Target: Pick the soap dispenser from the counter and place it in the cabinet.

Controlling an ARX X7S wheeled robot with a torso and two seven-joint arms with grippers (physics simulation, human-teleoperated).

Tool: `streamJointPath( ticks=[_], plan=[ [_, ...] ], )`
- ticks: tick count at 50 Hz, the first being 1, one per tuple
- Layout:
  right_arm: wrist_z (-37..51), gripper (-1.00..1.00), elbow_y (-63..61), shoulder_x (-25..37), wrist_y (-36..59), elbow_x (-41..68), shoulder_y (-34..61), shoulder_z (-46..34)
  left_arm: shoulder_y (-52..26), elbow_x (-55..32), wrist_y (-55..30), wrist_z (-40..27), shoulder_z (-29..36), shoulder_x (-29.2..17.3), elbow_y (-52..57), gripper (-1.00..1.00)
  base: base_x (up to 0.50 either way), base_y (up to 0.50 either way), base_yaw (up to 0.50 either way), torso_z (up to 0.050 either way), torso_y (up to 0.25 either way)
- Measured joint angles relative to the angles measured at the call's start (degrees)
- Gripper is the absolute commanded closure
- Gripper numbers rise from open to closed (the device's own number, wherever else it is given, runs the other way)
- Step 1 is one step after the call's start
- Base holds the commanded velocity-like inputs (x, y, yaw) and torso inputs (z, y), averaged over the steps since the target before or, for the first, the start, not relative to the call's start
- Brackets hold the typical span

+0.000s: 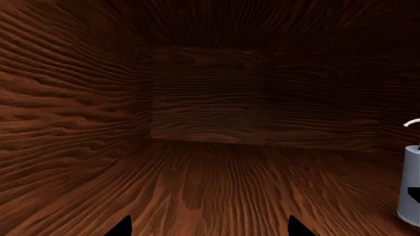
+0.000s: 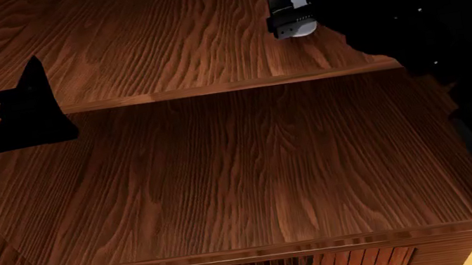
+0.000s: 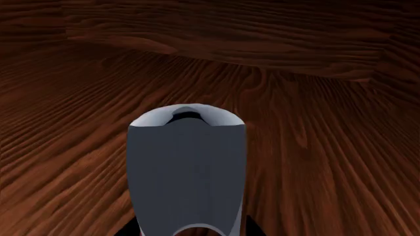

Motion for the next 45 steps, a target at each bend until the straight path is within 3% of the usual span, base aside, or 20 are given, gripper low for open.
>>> streamJointPath(
  ticks=[27, 28, 45],
  plan=[
    [-1.54, 1.00, 1.59, 0.36, -3.15, -0.51, -2.70, 0.75, -0.21, -0.26, -0.08, -0.57, 0.35, -0.19, 0.11, -1.00, 0.00, 0.00, 0.00, 0.000, 0.000],
    [-1.61, -1.00, 1.72, 0.32, -3.23, -0.50, -2.70, 0.76, -0.18, -0.22, -0.06, -0.54, 0.36, -0.18, 0.09, -1.00, 0.00, 0.00, 0.00, 0.000, 0.000],
    [-2.04, -1.00, 2.83, 0.09, -3.08, -1.62, -2.95, 0.34, 0.17, 0.44, 0.29, 0.03, 0.45, -0.09, -0.36, -1.00, 0.00, 0.00, 0.00, 0.000, 0.000]
  ],
)
